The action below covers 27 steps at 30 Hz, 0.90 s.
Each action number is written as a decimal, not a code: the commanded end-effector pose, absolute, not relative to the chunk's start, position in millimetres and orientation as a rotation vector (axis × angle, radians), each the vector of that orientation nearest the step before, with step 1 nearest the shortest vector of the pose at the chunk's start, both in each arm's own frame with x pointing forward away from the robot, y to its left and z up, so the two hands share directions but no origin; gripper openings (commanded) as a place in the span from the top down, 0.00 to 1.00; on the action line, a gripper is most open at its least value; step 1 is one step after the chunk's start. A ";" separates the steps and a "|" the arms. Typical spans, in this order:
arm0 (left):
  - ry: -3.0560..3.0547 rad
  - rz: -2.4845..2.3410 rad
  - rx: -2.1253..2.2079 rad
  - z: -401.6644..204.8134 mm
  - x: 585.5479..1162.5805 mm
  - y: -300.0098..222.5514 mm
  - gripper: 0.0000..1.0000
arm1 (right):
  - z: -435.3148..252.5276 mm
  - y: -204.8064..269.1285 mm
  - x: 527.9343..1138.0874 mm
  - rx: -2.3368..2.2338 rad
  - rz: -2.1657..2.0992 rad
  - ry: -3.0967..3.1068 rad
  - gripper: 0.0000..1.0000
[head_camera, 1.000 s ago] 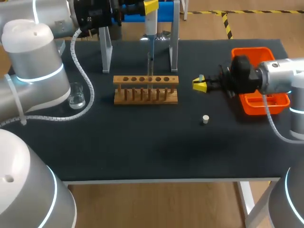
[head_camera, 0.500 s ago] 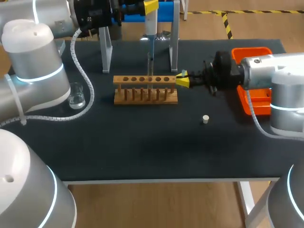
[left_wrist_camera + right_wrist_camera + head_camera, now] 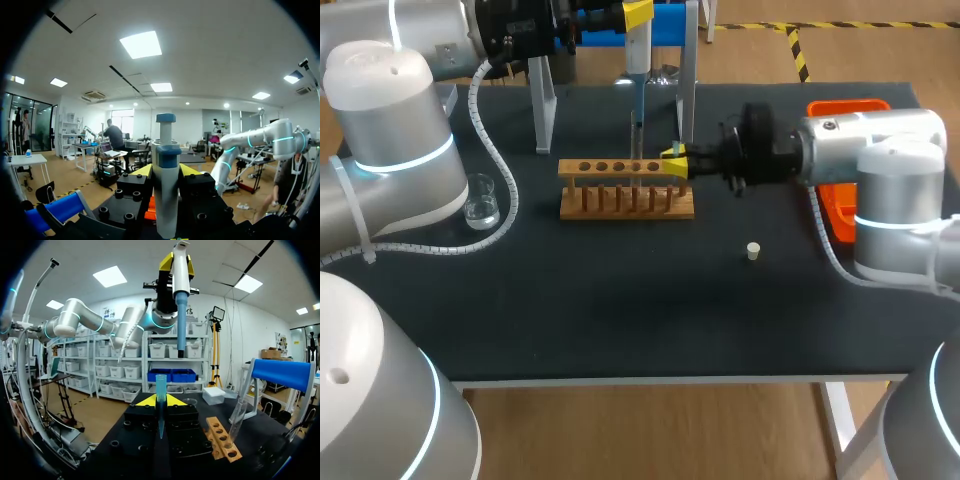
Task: Invert the test tube, pick up the pipette, mount the tip to pipette, aspirate from beaker and dispense into the tube, eject the tip, return the pipette, and cap with the stopper.
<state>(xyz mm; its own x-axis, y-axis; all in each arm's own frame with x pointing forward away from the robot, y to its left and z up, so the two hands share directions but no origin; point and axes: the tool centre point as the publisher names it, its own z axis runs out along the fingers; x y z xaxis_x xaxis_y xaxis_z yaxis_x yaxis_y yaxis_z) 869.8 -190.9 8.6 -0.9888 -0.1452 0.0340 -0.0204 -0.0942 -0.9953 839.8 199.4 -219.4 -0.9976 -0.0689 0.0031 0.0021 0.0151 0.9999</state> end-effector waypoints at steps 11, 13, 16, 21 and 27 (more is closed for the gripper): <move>2.050 -2.257 -0.189 8.4 869.3 -190.4 1.00 | -221.8 224.8 848.4 0.052 -2.168 -2.191 1.00; 2.050 -2.257 -0.189 8.4 869.3 -190.4 1.00 | -221.8 226.7 849.2 0.052 -2.165 -2.192 1.00; 2.050 -2.257 -0.189 8.4 869.3 -190.4 1.00 | -221.2 229.6 850.3 0.054 -2.161 -2.195 1.00; 2.050 -2.257 -0.189 8.4 869.3 -190.4 1.00 | -219.5 234.4 850.6 0.058 -2.156 -2.194 1.00; 2.050 -2.257 -0.189 8.4 869.3 -190.4 1.00 | -218.7 238.0 851.6 0.056 -2.156 -2.194 1.00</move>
<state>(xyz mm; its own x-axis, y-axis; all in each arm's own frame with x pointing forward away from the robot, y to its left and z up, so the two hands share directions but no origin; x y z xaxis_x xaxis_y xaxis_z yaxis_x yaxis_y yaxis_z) 869.8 -190.9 8.6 -0.9888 -0.1452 0.0340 -0.0204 -0.0942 -0.9953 850.7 235.3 -218.4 -0.9971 -0.0725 0.0213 0.0202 0.0172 0.9996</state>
